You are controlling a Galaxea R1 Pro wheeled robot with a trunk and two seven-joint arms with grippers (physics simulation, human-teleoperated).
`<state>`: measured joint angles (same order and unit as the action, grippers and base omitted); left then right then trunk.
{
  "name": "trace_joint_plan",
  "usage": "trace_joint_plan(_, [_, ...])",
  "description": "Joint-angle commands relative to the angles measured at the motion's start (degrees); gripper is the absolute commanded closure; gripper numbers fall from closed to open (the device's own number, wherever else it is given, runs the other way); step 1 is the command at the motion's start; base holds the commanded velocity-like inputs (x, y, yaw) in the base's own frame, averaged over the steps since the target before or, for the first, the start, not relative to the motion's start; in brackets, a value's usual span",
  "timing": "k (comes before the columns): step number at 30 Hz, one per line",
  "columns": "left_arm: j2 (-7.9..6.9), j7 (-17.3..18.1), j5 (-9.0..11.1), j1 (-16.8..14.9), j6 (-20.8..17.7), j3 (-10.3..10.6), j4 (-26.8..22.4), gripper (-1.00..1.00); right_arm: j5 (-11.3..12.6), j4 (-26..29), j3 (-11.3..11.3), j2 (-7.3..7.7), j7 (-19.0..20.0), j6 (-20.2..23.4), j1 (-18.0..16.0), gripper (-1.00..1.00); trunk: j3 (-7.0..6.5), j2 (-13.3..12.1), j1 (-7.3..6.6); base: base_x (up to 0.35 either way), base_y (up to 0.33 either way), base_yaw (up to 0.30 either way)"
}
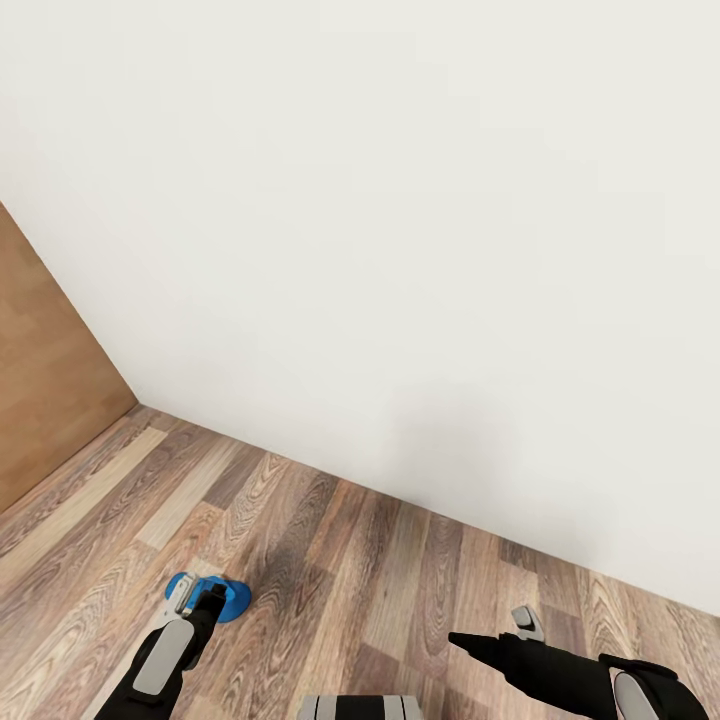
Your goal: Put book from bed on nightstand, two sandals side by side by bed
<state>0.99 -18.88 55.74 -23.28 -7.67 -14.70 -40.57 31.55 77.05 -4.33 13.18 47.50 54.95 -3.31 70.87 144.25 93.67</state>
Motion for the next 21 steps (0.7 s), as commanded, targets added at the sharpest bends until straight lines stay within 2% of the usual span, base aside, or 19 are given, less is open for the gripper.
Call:
trace_joint_plan(1, [0.06,-0.2,0.3,0.0,-0.3,-0.2,-0.1,-1.0,-0.1,0.0,-0.1,-0.02,0.2,0.2,0.0,-1.0,0.05,0.0,-0.01,0.0,0.0,0.0])
trace_joint_plan(15, [0.06,-0.2,0.3,0.0,-0.3,-0.2,-0.2,-1.0,-0.1,0.0,-0.1,-0.03,0.2,0.2,0.0,-1.0,0.05,0.0,-0.01,0.006,0.0,0.0])
trace_joint_plan(21, [0.06,-0.2,0.3,0.0,-0.2,-0.2,-0.2,-1.0,-0.1,0.0,-0.1,-0.03,0.2,0.2,0.0,-1.0,0.05,0.0,-0.01,0.185,0.0,0.0])
